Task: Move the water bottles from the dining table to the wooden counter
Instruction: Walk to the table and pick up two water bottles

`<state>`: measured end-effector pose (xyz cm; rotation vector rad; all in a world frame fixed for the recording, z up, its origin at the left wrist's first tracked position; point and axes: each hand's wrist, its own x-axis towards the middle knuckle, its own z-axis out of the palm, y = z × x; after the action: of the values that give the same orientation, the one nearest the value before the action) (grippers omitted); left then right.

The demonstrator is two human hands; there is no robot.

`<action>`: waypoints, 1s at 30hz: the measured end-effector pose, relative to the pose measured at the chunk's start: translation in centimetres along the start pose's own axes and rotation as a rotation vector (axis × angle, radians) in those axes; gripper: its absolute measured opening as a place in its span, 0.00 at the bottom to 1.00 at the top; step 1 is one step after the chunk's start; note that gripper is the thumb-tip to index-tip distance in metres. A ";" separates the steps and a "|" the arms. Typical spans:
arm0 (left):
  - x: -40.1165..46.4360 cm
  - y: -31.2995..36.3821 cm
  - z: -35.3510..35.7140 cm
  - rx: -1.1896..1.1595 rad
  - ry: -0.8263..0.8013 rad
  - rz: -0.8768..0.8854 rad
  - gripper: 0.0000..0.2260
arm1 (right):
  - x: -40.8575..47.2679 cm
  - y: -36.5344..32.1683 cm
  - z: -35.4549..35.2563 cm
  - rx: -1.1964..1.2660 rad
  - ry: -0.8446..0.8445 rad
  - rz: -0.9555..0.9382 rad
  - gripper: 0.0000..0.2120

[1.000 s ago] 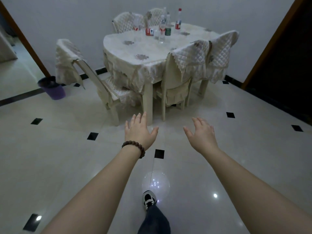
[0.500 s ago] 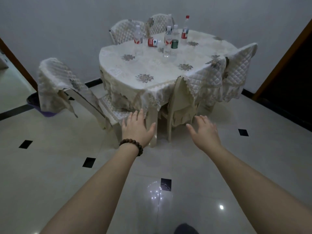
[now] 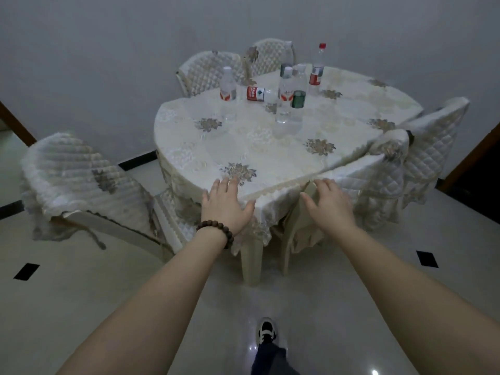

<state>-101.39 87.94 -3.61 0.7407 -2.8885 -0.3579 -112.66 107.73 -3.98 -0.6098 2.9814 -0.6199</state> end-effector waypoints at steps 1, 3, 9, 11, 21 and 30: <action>2.4 0.0 -0.1 0.005 -0.004 -0.004 0.33 | 2.5 -0.4 -0.1 0.006 -0.003 -0.006 0.29; 7.0 0.1 -0.4 0.012 -0.001 -0.014 0.32 | 7.3 -1.1 -0.2 0.005 -0.011 -0.023 0.28; 16.9 -0.5 -0.3 -0.012 0.003 -0.034 0.32 | 17.4 -3.3 0.5 -0.003 -0.020 -0.053 0.28; 19.4 -1.1 -0.1 -0.013 -0.009 -0.050 0.32 | 19.7 -4.0 0.9 -0.003 -0.044 -0.051 0.28; 31.9 -5.5 1.2 -0.035 -0.065 -0.002 0.33 | 29.5 -7.5 5.5 -0.011 -0.076 0.041 0.29; 43.7 -10.9 2.3 -0.089 -0.098 0.128 0.32 | 37.2 -14.1 10.0 0.015 -0.028 0.185 0.28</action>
<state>-134.87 57.80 -5.45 0.5358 -2.9694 -0.5165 -140.60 77.80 -5.99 -0.3328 2.9585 -0.6128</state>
